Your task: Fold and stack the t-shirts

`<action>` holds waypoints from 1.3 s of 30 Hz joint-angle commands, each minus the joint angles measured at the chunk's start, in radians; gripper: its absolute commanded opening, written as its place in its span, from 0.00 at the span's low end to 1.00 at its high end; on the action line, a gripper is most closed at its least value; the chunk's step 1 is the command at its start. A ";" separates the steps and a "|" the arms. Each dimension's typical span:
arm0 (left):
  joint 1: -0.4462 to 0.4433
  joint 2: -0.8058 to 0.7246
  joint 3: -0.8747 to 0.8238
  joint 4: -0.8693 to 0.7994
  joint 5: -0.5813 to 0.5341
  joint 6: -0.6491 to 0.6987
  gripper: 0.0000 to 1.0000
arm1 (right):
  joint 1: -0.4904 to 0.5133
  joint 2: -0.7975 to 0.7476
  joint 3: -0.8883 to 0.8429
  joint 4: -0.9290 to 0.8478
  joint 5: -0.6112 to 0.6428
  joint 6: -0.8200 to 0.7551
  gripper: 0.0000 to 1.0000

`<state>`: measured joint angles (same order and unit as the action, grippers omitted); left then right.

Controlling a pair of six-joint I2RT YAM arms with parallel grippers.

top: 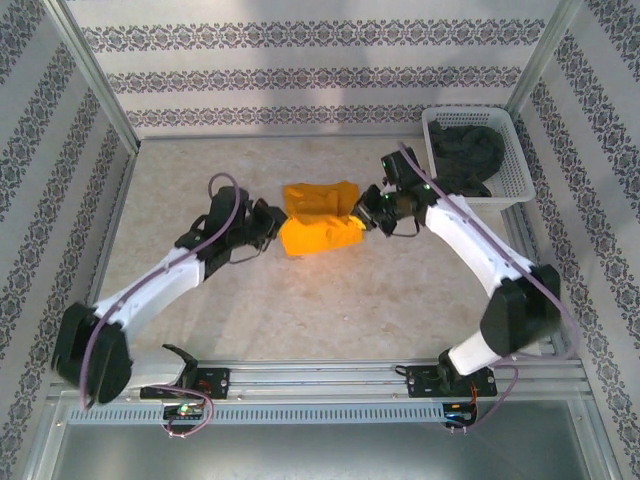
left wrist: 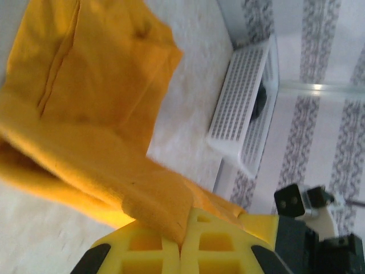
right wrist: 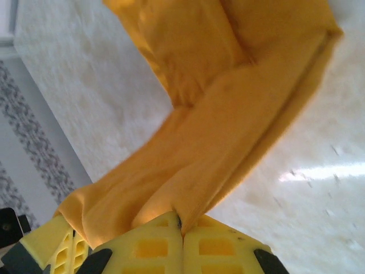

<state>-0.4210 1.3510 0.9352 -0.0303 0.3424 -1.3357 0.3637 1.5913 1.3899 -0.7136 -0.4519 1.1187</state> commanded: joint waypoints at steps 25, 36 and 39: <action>-0.206 0.274 -0.046 0.298 -0.238 -0.411 0.61 | -0.144 -0.075 -0.338 0.700 -0.121 -0.072 0.63; -0.325 0.618 0.099 0.577 -0.410 -0.602 0.71 | -0.160 -0.320 -0.625 0.733 -0.171 0.004 0.67; -0.323 0.691 0.126 0.632 -0.453 -0.635 0.61 | -0.167 -0.341 -0.616 0.690 -0.170 -0.013 0.66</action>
<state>-0.7341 1.9949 1.0283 0.4717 -0.0292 -1.8927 0.2108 1.2858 0.7723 -0.0338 -0.6014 1.1049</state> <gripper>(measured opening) 0.623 0.664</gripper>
